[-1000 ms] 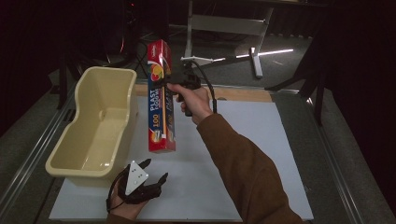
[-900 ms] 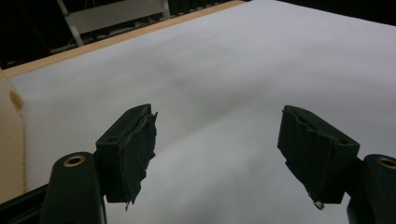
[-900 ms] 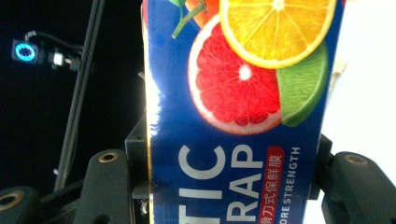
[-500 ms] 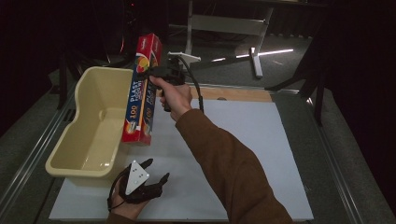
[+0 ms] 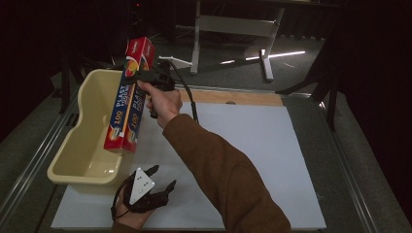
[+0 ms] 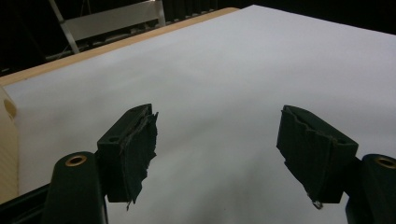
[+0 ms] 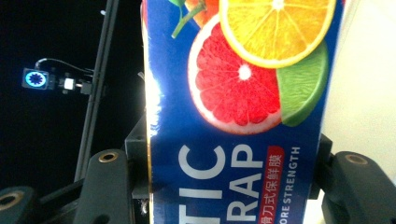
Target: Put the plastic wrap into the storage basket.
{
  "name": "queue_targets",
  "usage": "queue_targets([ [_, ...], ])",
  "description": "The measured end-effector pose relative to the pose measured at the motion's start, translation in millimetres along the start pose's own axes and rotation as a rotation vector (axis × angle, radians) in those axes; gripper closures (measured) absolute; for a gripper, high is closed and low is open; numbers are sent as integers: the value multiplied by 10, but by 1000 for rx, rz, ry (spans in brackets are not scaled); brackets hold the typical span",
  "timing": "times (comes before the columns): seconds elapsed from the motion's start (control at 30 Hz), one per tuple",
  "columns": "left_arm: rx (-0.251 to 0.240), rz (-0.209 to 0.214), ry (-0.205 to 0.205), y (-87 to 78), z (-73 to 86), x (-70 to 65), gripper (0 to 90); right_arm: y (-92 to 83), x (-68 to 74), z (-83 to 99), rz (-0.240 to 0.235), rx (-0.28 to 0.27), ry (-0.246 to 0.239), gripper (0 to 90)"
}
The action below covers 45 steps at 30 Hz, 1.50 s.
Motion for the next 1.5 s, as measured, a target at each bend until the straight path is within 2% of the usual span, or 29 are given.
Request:
queue_targets([
  [0.2, -1, 3, 8, -3, -1, -23, 278, 108, 8, 64, 9, -2, -13, 402],
  [0.4, -22, 2, 7, -42, -18, -16, 278, 203, -6, 118, 22, -23, -22, 402],
  [0.57, -41, 7, 2, -64, -32, -12, 279, 292, -19, 164, 20, -34, -2, 402],
  [0.73, -50, -1, 6, -74, -40, -1, 282, 399, -70, 220, 53, -27, -25, 402],
  [0.83, -50, -1, 7, -72, -40, -9, 282, 451, -125, 266, 80, -19, -18, 402],
  [1.13, -47, -6, 16, -74, -38, -13, 282, 538, -187, 350, 67, -15, 8, 401],
  [1.3, -52, -10, 13, -81, -40, -3, 282, 595, -243, 395, 82, -1, 14, 401],
  [1.5, -52, -12, 10, -84, -41, 11, 282, 673, -302, 470, 83, 16, 48, 399],
])
Point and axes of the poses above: each handheld gripper's, and its own axes: y roughly forward along the jaws, z roughly out of its underside, x roughly to its left, the point moved 6 cm from there along y, roughly forward along the jaws, and after that the axes turned 11 degrees about -z, right-handed, at the moved point
